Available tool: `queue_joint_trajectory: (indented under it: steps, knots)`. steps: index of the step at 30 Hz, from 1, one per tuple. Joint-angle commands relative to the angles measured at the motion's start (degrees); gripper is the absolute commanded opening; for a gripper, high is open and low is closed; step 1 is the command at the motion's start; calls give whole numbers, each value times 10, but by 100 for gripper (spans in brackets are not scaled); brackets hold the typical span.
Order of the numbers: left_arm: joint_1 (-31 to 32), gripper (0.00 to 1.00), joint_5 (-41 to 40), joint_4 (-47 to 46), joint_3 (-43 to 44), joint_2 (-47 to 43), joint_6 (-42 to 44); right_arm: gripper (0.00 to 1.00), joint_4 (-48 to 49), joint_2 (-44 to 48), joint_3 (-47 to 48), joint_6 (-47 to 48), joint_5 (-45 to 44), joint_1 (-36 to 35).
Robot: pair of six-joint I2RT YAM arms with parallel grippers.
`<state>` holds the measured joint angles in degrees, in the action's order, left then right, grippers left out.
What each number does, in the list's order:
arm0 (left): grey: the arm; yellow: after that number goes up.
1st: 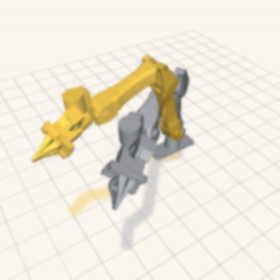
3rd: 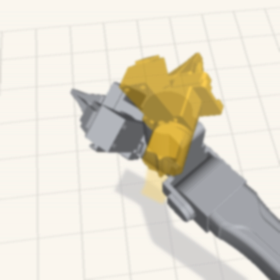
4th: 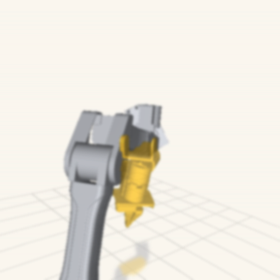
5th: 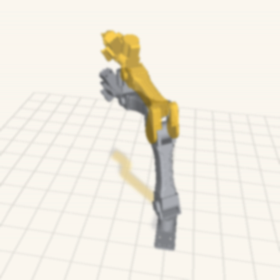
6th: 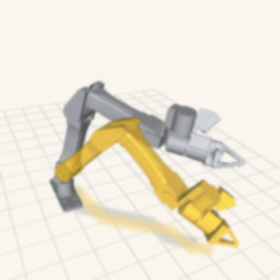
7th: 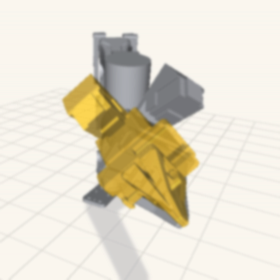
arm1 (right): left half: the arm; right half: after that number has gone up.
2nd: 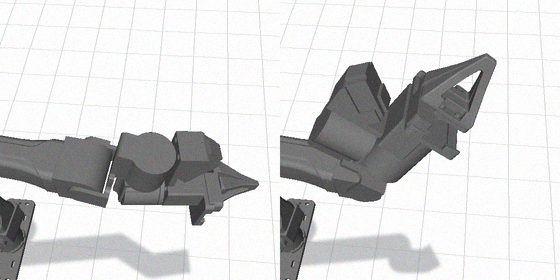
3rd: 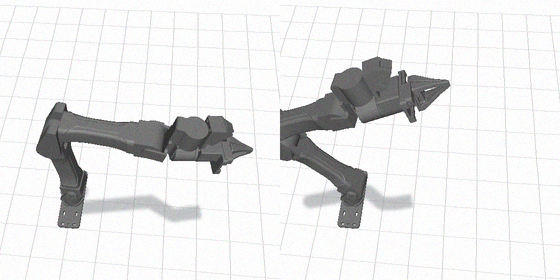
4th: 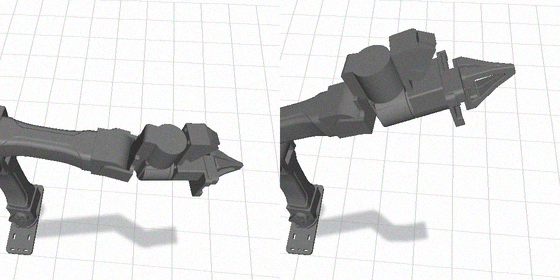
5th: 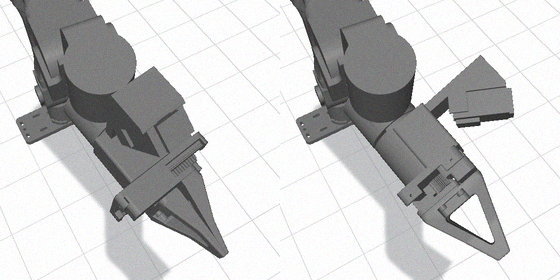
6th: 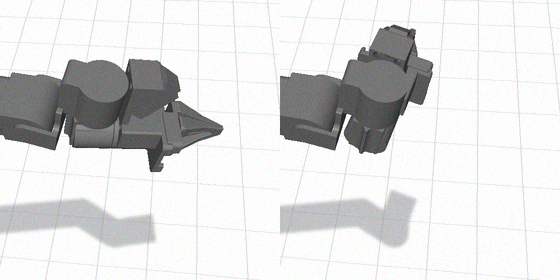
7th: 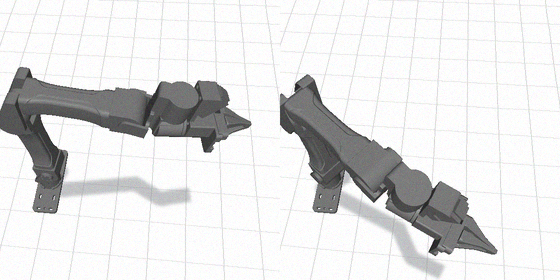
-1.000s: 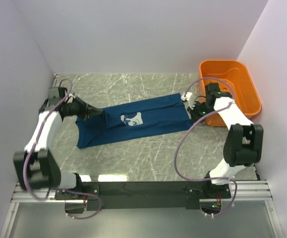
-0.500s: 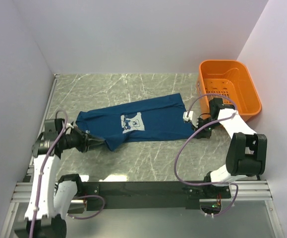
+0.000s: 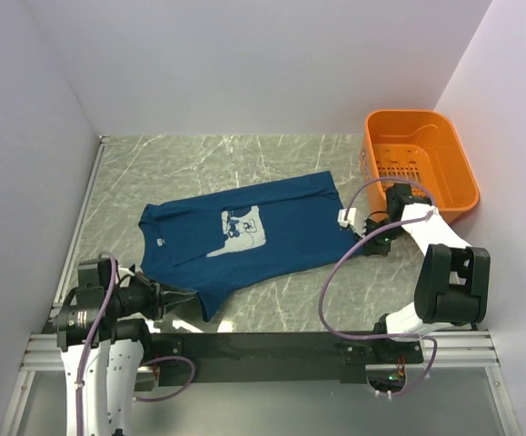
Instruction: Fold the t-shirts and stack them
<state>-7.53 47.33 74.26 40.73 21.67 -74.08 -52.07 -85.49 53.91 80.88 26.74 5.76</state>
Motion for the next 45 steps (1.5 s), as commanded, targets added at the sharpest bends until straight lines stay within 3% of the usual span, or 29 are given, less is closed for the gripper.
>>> queue_joint_trajectory:
  steps: [1, 11, 17, 24, 30, 35, 45]
  knots:
    - [-1, 1, 16, 43, 5, -12, -36, 0, 7, 21, -9, 28, -7, 11]
    - [-1, 1, 16, 43, 71, 34, -38, 0, -47, 37, -33, 104, -10, 14]
    - [0, 1, -3, 33, 80, 71, -15, 0, 3, 24, -34, 61, -8, 14]
    - [-1, 1, -7, -65, -21, 66, -48, 0, 21, -28, 21, -9, 10, 5]
    - [0, 1, -15, -156, -45, 109, -63, 0, 38, -56, 46, -50, 23, -18]
    - [-1, 1, -18, -227, -29, 179, -59, 0, 51, -76, 68, -84, 18, -40]
    - [-1, 1, -12, -294, 52, 296, -40, 0, 48, -107, 66, -60, -6, -53]
